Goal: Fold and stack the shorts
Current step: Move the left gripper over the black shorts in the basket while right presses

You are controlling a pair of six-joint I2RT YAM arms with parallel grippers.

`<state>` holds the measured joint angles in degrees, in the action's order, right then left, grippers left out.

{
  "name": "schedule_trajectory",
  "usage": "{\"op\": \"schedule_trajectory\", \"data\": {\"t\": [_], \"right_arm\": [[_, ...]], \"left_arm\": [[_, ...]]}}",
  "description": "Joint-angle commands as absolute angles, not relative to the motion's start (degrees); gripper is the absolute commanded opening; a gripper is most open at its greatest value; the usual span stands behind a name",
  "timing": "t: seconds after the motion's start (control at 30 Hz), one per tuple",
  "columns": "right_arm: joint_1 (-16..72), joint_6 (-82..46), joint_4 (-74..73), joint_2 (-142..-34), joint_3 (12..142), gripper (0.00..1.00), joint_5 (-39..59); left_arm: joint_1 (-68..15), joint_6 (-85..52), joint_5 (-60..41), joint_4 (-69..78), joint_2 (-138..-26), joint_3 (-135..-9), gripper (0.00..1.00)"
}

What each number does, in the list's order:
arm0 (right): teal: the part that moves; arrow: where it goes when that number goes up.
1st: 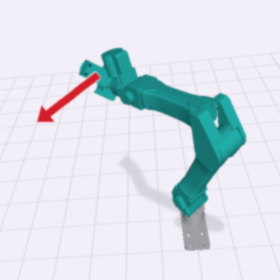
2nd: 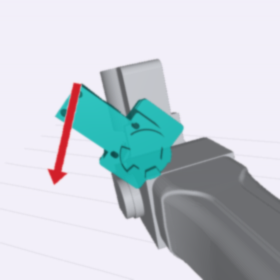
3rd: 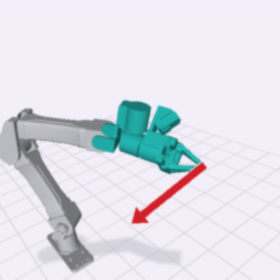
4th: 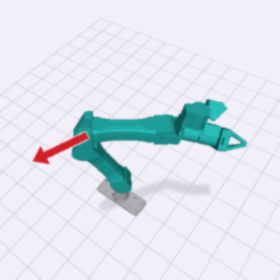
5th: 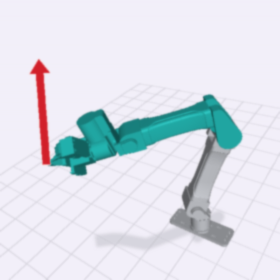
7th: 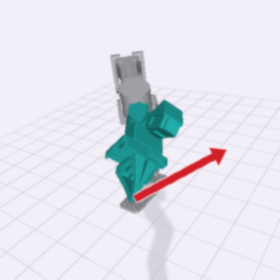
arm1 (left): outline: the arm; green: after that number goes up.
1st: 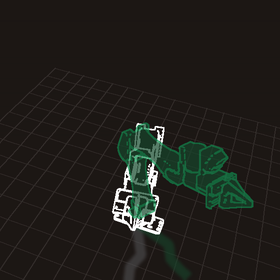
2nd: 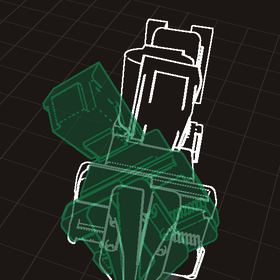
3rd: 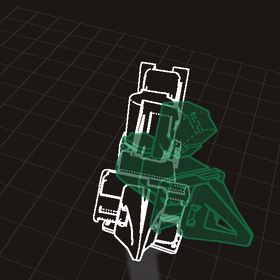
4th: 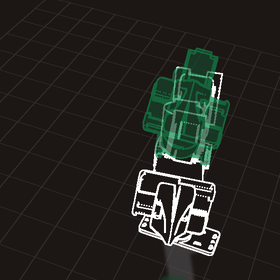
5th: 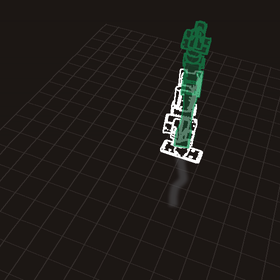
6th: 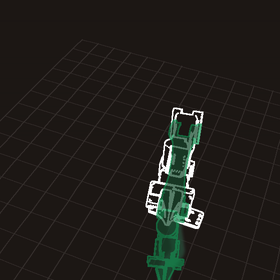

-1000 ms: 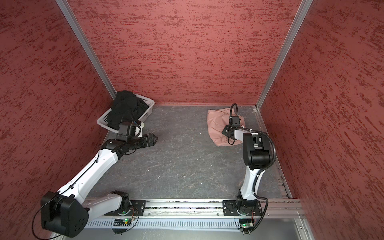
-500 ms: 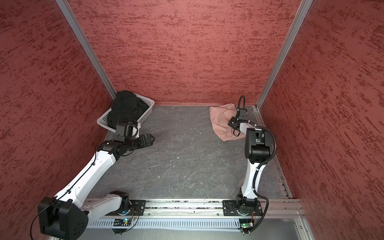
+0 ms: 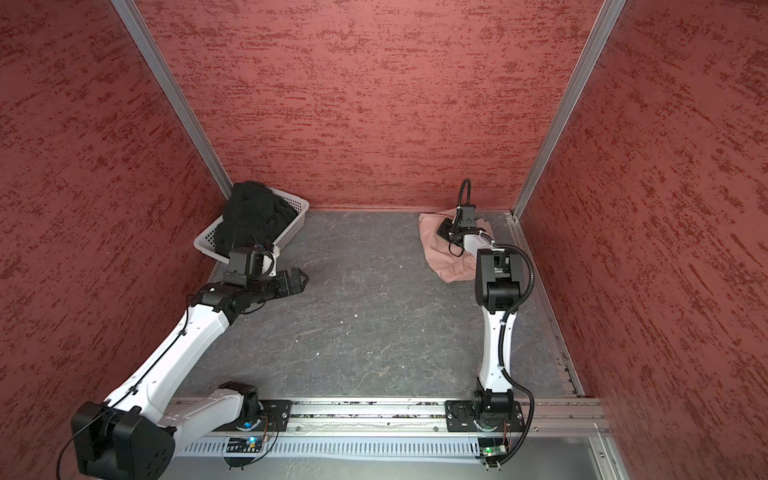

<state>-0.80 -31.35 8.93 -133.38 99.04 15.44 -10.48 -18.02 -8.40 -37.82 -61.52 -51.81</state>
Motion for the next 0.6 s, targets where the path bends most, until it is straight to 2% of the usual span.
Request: {"op": "schedule_trajectory", "data": {"t": [0.0,0.27,0.57], "right_arm": [[-0.6,-33.2,12.0,-133.6,101.0,0.13,15.4],[-4.8,-33.7,12.5,-135.4,101.5,0.12,16.9],[-8.2,-28.7,19.5,-137.5,108.6,0.12,15.3]], "left_arm": [[-9.8,-17.1,-7.1,-39.0,-60.6,-52.9,0.99],[-9.8,-17.3,-7.3,-39.8,-59.9,-52.9,0.99],[-9.7,-17.0,-7.3,-39.8,-59.7,-53.1,0.99]]}}
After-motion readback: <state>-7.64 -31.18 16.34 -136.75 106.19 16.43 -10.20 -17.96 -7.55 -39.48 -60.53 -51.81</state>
